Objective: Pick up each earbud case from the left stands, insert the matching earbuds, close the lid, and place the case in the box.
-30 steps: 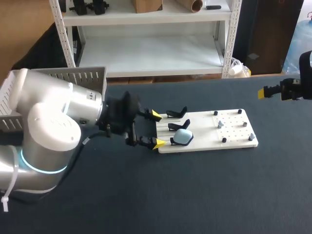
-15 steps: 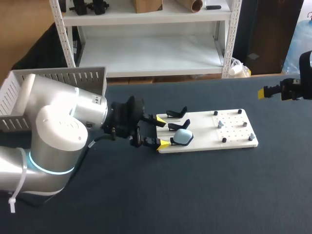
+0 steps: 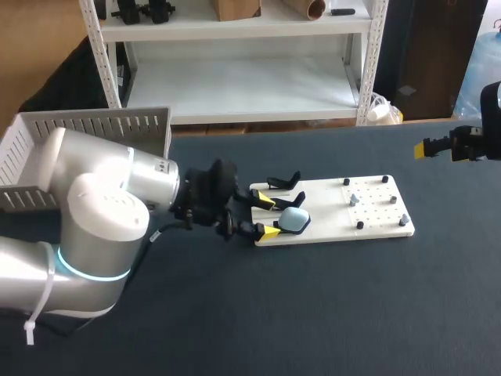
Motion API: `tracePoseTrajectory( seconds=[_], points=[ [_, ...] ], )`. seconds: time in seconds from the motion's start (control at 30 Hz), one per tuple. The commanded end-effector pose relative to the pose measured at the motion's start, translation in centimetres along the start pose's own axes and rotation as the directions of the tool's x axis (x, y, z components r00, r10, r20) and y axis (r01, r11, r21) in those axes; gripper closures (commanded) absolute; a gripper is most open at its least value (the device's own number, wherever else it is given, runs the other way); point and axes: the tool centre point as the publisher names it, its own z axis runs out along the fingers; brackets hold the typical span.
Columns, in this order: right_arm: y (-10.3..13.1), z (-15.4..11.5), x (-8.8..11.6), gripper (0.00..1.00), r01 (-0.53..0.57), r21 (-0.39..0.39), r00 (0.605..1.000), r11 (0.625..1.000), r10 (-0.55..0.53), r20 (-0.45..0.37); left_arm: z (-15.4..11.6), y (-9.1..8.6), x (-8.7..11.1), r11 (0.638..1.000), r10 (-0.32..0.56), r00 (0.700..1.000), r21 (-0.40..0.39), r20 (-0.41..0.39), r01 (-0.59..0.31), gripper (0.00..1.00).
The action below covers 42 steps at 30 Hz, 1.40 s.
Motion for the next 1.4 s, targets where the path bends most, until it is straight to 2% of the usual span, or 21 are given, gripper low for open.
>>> tracePoseTrajectory(
  seconds=[0.03, 0.1, 0.23, 0.3, 0.47, 0.8, 1.13, 1.4],
  points=[
    [0.0, 0.0, 0.0, 0.00, 0.000, 0.000, 1.000, 1.000, 0.000, 0.000, 0.7, 0.3, 0.1, 1.000, 0.002, 1.000, 0.007, 0.005, -0.002, 0.44],
    [0.0, 0.0, 0.0, 0.00, 0.000, 0.000, 1.000, 1.000, 0.000, 0.000, 0.9, 0.3, 0.1, 1.000, 0.002, 1.000, 0.008, 0.006, -0.002, 0.38],
    [0.0, 0.0, 0.0, 0.00, 0.000, 0.000, 1.000, 1.000, 0.000, 0.000, 1.3, 0.6, 0.0, 1.000, -0.002, 1.000, 0.008, 0.008, 0.002, 0.40],
    [0.0, 0.0, 0.0, 0.00, 0.000, 0.000, 1.000, 1.000, 0.000, 0.000, 1.4, 0.8, 0.0, 1.000, -0.003, 1.000, 0.006, 0.009, 0.003, 0.37],
    [0.0, 0.0, 0.0, 0.00, 0.000, 0.000, 1.000, 1.000, 0.000, 0.000, 1.7, 1.0, -0.1, 1.000, -0.011, 1.000, 0.006, 0.012, 0.011, 0.43],
    [0.0, 0.0, 0.0, 0.00, 0.000, 0.000, 1.000, 1.000, 0.000, 0.000, 2.5, 0.4, 0.1, 0.999, -0.024, 1.000, 0.026, 0.021, 0.023, 0.42],
    [0.0, 0.0, 0.0, 0.00, 0.000, 0.000, 1.000, 1.000, 0.000, 0.000, 2.7, 0.6, 0.0, 0.999, -0.034, 0.999, 0.022, 0.033, 0.033, 0.50],
    [0.0, 0.0, 0.0, 0.00, 0.000, 0.000, 1.000, 1.000, 0.000, 0.000, 2.9, 0.3, 0.1, 0.999, -0.035, 0.999, 0.026, 0.035, 0.034, 0.51]
  ],
)
